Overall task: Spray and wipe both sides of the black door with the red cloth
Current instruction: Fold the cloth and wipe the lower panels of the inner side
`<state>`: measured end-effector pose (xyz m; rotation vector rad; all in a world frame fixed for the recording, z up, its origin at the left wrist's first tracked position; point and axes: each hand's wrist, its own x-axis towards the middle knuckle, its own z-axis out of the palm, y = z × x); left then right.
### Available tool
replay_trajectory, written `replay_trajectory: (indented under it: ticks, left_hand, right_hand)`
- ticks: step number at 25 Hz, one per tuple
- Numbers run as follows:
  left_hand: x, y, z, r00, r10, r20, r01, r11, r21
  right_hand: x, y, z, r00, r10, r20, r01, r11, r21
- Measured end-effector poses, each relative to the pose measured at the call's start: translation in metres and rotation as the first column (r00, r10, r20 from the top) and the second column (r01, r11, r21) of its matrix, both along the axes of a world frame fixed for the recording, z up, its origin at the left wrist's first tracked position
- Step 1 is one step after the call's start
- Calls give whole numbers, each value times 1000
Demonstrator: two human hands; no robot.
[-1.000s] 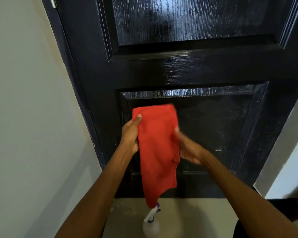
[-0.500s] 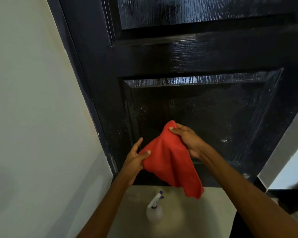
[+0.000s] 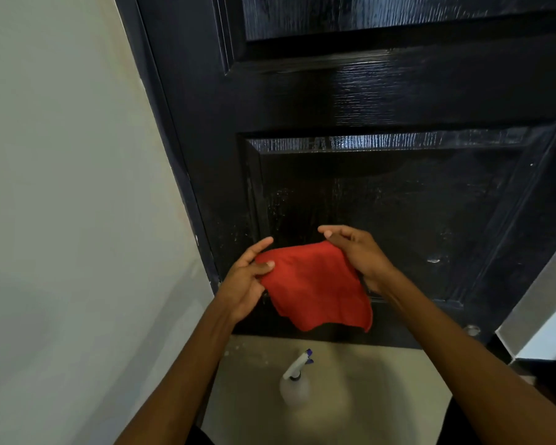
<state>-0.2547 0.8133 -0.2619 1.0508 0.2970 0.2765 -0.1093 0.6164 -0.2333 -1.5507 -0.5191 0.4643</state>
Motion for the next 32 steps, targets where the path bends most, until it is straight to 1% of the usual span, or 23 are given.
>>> replay_trajectory:
  ticks: [1,2,3,5,7,8,10,12,15,17,19,21,23,24,25,27,29,30,31,32]
  left_hand:
    - [-1,0,-1,1000,-16,-11,17,995,100]
    - [-2,0,-1,999,-6,-40,15,974,224]
    - [-3,-1,-2,997,29,-78,1,934,358]
    - [-1,-2,-6,985,118,-124,-27,823,568]
    - [0,-1,-11,980,162,-113,-44,739,672]
    - [0,-2,-13,980,162,-113,-41,724,688]
    - [0,-6,-15,983,103,-154,22,760,650]
    - [-1,-11,-16,981,54,-187,77,775,628]
    - [-1,-16,-14,988,82,-128,24,745,667]
    - [-2,-15,-7,993,102,-55,-43,768,639]
    - [-2,-10,-1,996,89,-7,-66,793,605]
    - [-2,-7,5,997,67,-25,-40,814,580]
    - [0,-6,7,996,59,-64,-21,875,483]
    - [0,-7,9,996,67,-65,-32,901,432]
    - [0,-10,12,995,97,-33,-75,909,410]
    - [-2,-17,24,970,199,138,-240,862,447]
    - [-4,-22,43,900,274,340,-412,788,457]
    - [-3,-22,50,853,304,425,-487,756,438]
    - [-2,-21,59,812,328,483,-542,730,416]
    - [-2,-20,67,787,339,516,-568,726,389]
  right_hand:
    - [1,-1,1,997,55,-55,-53,998,36]
    - [3,-2,1,992,109,-66,-105,993,55]
    - [4,-3,1,990,140,-22,-139,990,35]
    - [5,-7,2,974,135,183,-116,987,-111]
    - [8,-9,0,899,108,425,15,961,-278]
    - [10,-10,-2,850,123,511,67,939,-337]
    - [12,-13,-4,791,145,595,145,900,-412]
    - [12,-14,-3,769,134,625,179,894,-411]
    - [13,-15,-2,816,73,574,124,947,-297]
    - [15,-16,0,845,24,535,105,972,-209]
    - [16,-18,4,884,-17,468,94,985,-142]
    - [13,-21,7,941,-38,337,75,993,-96]
    - [12,-22,9,984,-52,169,65,995,-71]
    - [10,-22,10,992,-53,112,60,996,-59]
    - [7,-22,12,995,-47,89,49,999,-21]
    - [3,-17,14,989,-30,143,6,986,166]
    - [-5,-12,17,977,-69,200,-10,929,370]
    - [-10,-8,19,973,-112,204,12,900,436]
    - [-13,-4,21,967,-150,204,35,879,476]
    - [-15,2,21,961,-180,210,55,868,494]
